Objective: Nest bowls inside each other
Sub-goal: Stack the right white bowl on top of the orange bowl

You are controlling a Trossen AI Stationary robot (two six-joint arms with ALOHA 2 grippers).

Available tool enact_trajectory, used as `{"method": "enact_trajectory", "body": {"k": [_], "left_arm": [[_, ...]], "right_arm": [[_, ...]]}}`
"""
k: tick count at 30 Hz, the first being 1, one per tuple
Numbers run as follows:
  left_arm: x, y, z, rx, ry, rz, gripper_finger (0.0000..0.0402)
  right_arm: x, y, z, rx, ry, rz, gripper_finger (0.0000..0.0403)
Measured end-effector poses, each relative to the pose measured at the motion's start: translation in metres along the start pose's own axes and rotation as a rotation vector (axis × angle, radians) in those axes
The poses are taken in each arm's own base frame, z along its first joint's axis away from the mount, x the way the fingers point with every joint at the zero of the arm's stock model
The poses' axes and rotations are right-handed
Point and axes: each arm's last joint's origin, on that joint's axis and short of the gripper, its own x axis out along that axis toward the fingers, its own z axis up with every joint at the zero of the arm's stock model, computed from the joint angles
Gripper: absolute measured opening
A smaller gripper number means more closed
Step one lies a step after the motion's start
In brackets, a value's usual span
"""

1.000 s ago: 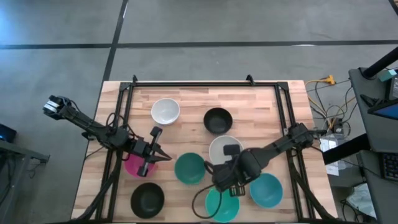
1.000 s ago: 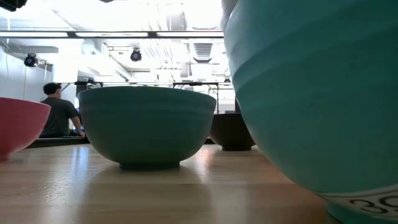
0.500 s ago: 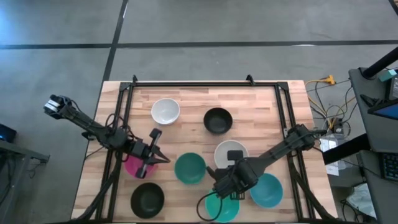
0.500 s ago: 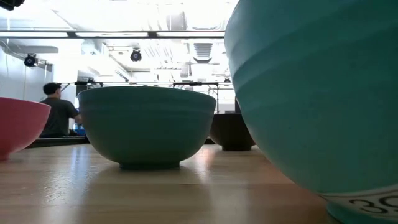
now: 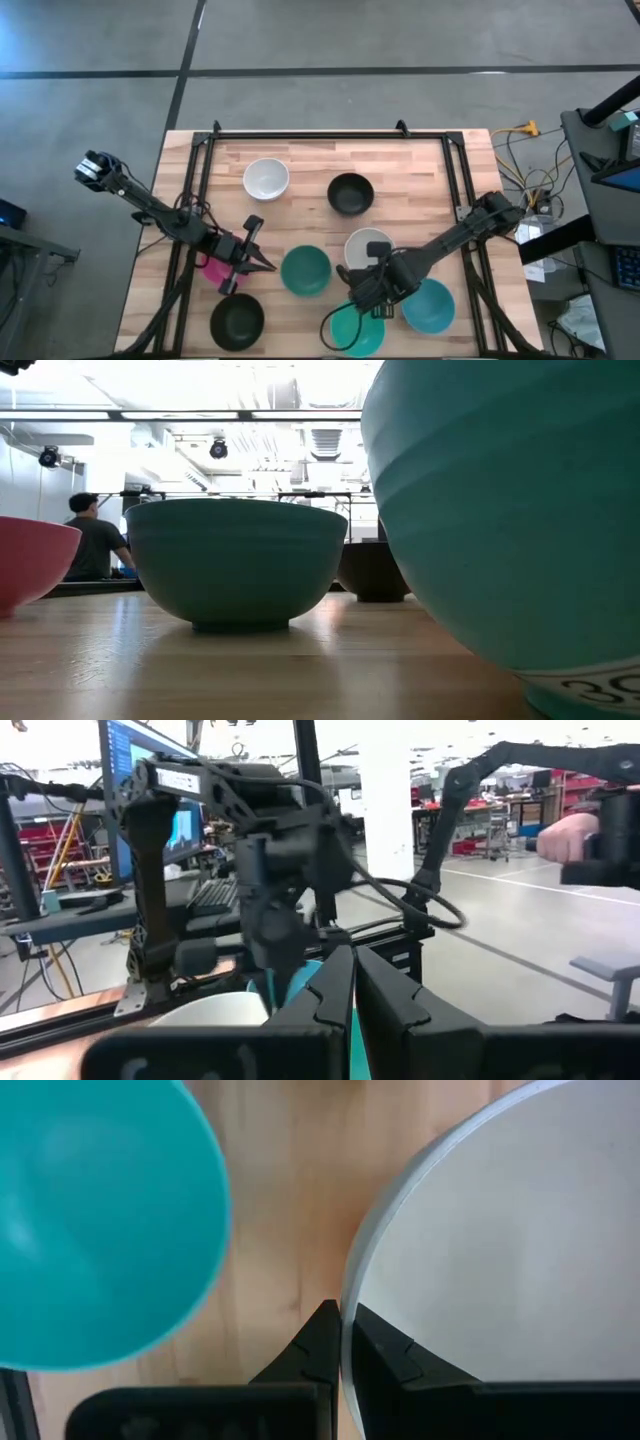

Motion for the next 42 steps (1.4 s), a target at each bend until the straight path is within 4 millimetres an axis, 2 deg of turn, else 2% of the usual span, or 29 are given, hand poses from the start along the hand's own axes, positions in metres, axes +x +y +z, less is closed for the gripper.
{"method": "enact_trajectory", "body": {"k": [8,20,42], "left_arm": [[0.006,-0.006,0.002,-0.002,-0.009,-0.021,0.0000],[0.007,-0.007,0.003,0.001,-0.012,-0.011,0.0000],[0.008,-0.007,0.003,0.002,-0.013,-0.011,0.0000]], "right_arm": [[0.002,-0.013,-0.016,0.075,-0.051,0.022,0.0013],[0.030,-0.027,-0.003,0.115,0.009,0.065,0.0013],[0.047,-0.028,-0.009,0.123,0.063,0.041,0.0013]]}}
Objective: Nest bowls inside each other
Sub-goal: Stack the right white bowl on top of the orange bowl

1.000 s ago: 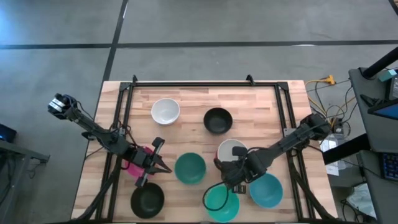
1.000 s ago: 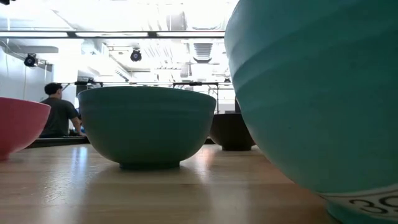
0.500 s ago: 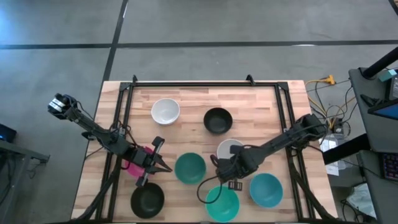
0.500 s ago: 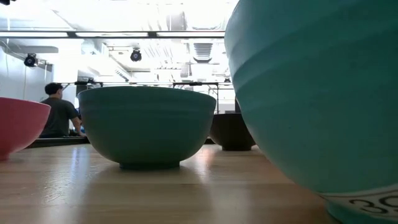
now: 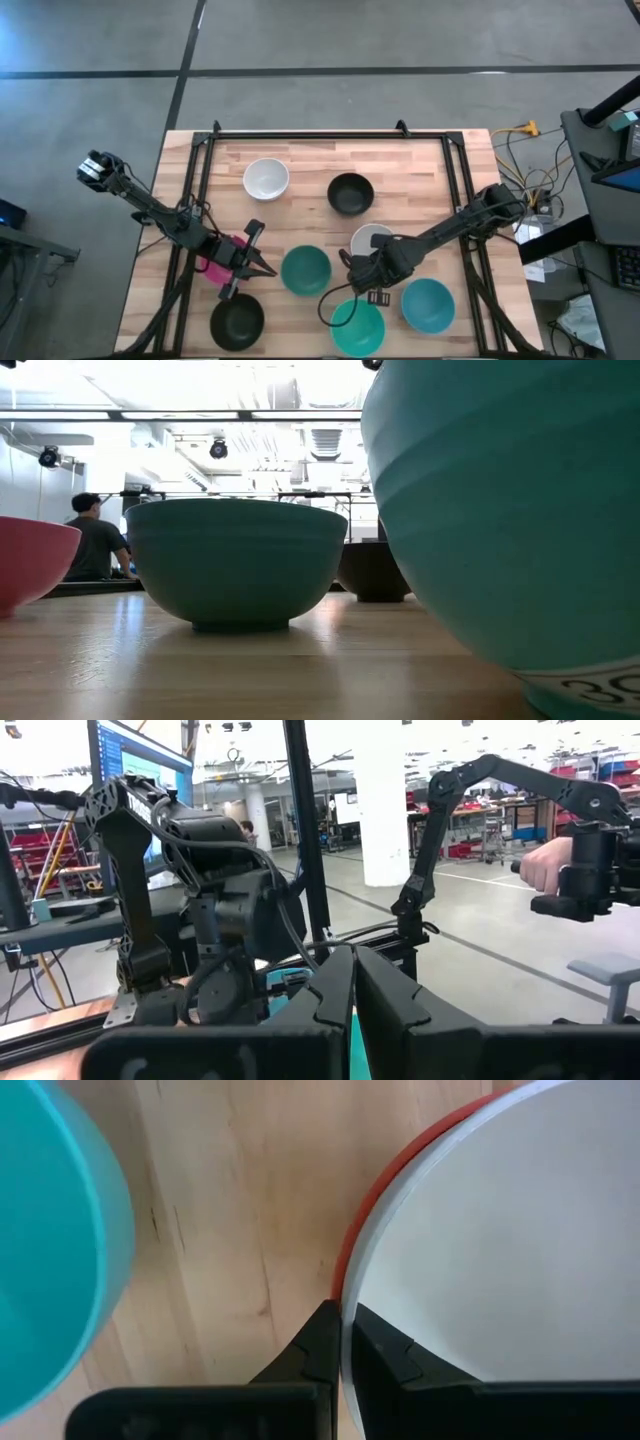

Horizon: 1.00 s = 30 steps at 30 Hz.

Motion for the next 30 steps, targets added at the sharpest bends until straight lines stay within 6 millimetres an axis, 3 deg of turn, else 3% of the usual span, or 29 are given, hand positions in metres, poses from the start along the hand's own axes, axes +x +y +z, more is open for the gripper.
{"method": "enact_trajectory", "body": {"k": [10,18,30], "left_arm": [[0.000,0.000,0.000,-0.001,-0.007,0.001,0.0000],[0.000,0.000,0.000,-0.001,-0.006,0.001,0.0000],[0.000,0.000,0.000,-0.001,-0.006,0.001,0.0000]], "right_arm": [[0.015,0.005,0.005,-0.012,0.064,0.007,0.0014],[0.003,0.005,0.009,0.007,0.056,0.007,0.0016],[-0.010,0.005,0.010,0.020,0.036,0.007,0.0070]]}}
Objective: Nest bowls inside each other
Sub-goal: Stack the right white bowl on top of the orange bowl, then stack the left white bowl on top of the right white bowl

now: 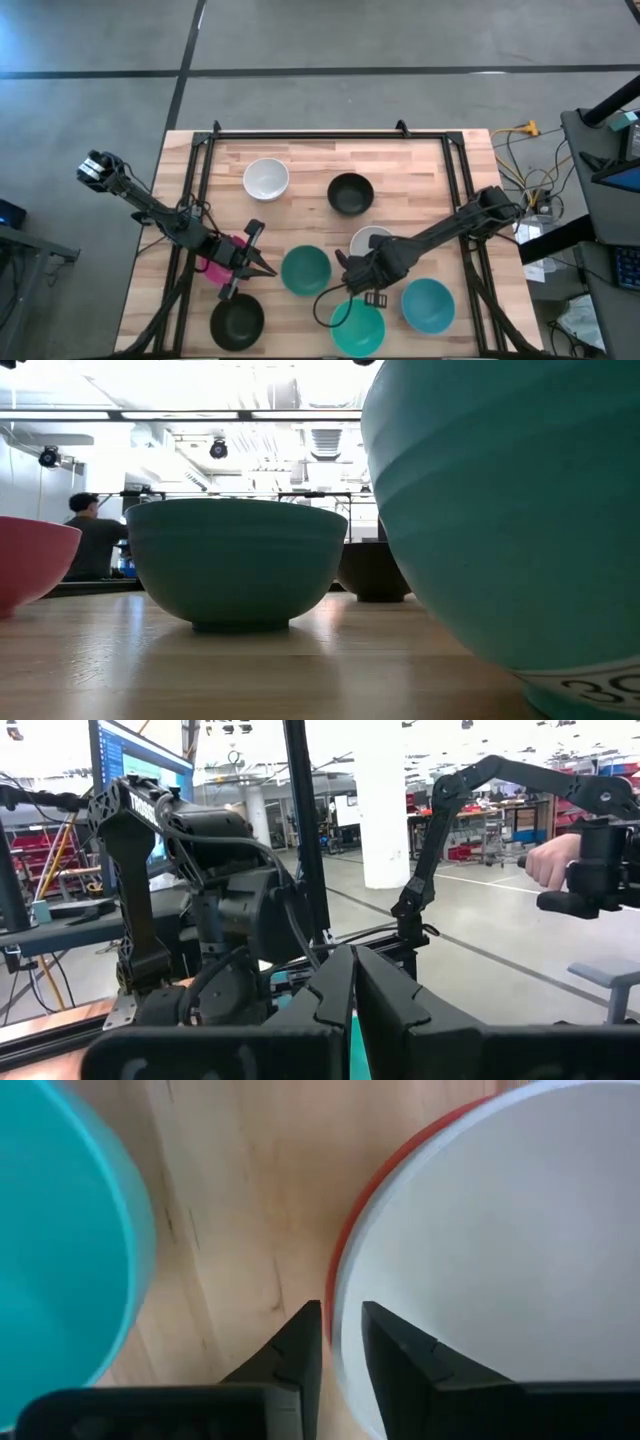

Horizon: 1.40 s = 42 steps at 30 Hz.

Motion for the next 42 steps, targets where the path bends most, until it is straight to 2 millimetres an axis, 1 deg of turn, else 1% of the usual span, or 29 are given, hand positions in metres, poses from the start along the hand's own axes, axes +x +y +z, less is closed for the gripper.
{"method": "enact_trajectory", "body": {"k": [7,18,31,34,38,42], "left_arm": [[0.000,0.000,0.000,0.000,0.000,0.000,0.0000],[0.000,0.000,0.000,0.000,0.000,0.000,0.0000],[0.000,0.000,0.000,-0.004,0.000,-0.001,0.0000],[0.000,0.000,0.000,-0.004,0.000,-0.001,0.0000],[0.000,0.000,0.000,-0.003,0.001,-0.001,0.0000],[0.000,0.000,-0.001,0.001,0.004,-0.001,0.0000]], "right_arm": [[-0.012,0.001,0.003,-0.010,-0.027,0.013,0.0060],[-0.008,0.000,0.001,-0.012,-0.010,0.002,0.0019],[-0.004,-0.001,-0.001,-0.002,0.006,-0.009,0.0018],[-0.012,0.001,0.000,-0.001,-0.014,0.005,0.0018],[-0.028,0.009,-0.001,-0.023,-0.075,0.008,0.0018],[-0.039,0.025,-0.011,-0.080,-0.220,-0.136,0.0018]]}}
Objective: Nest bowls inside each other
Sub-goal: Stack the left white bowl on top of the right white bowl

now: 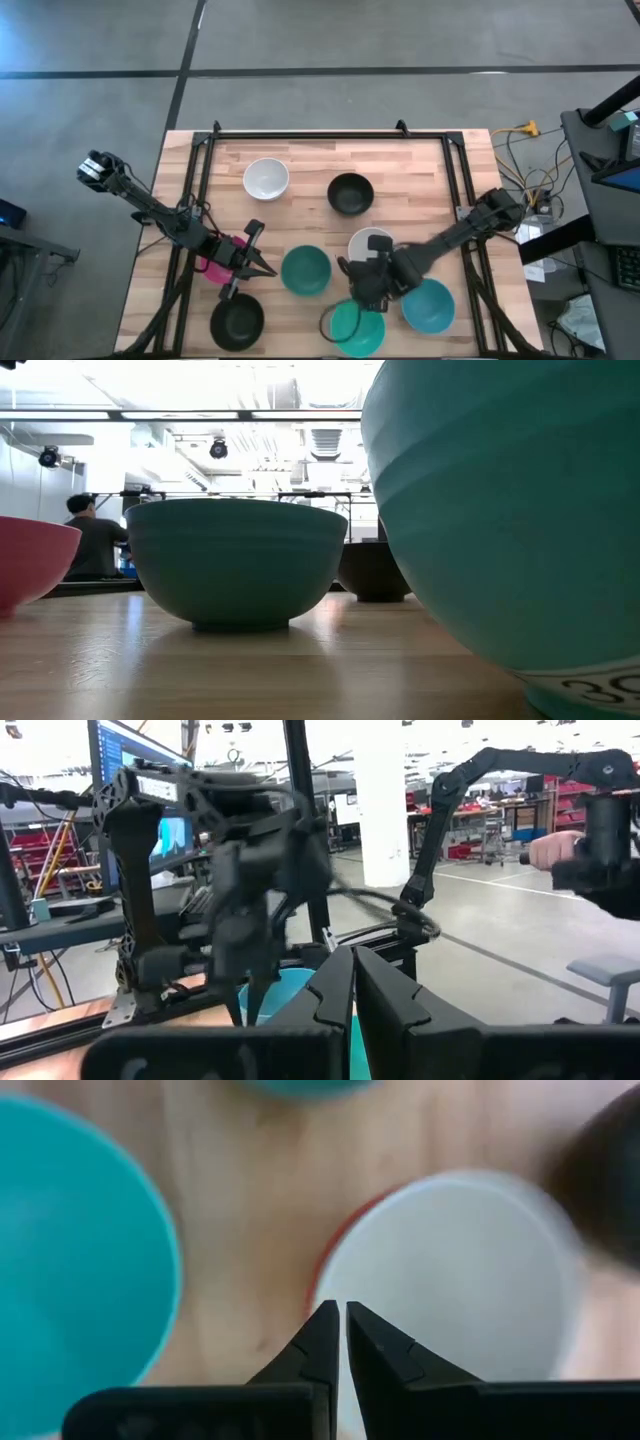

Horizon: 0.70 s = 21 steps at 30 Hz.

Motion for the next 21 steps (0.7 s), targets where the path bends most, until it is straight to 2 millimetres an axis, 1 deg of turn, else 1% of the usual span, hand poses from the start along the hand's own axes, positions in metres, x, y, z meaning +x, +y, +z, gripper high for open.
{"method": "enact_trajectory", "body": {"k": [3,5,9,12,15,17,21], "left_arm": [[0.000,0.000,0.000,0.049,-0.002,0.001,0.0000],[0.000,0.000,0.000,0.095,-0.006,0.002,0.0000],[0.001,0.001,0.000,0.152,-0.002,0.023,0.0000],[0.005,0.003,-0.002,0.190,-0.008,0.093,0.0000],[0.012,0.008,-0.005,0.214,-0.021,0.205,0.0000],[0.017,0.014,-0.011,0.242,0.000,0.294,0.0000],[0.032,0.031,-0.021,0.288,0.068,0.438,0.0000]], "right_arm": [[-0.013,0.014,-0.012,-0.049,-0.152,-0.139,0.0018],[-0.019,0.026,-0.021,-0.057,-0.268,-0.232,0.0018],[-0.024,0.051,-0.040,-0.087,-0.525,-0.385,0.0018],[-0.021,0.065,-0.051,-0.102,-0.683,-0.482,0.0018],[-0.014,0.066,-0.058,-0.119,-0.731,-0.547,0.0018],[-0.010,0.059,-0.058,-0.130,-0.708,-0.557,0.0018],[-0.003,0.043,-0.063,-0.088,-0.685,-0.530,0.0018]]}}
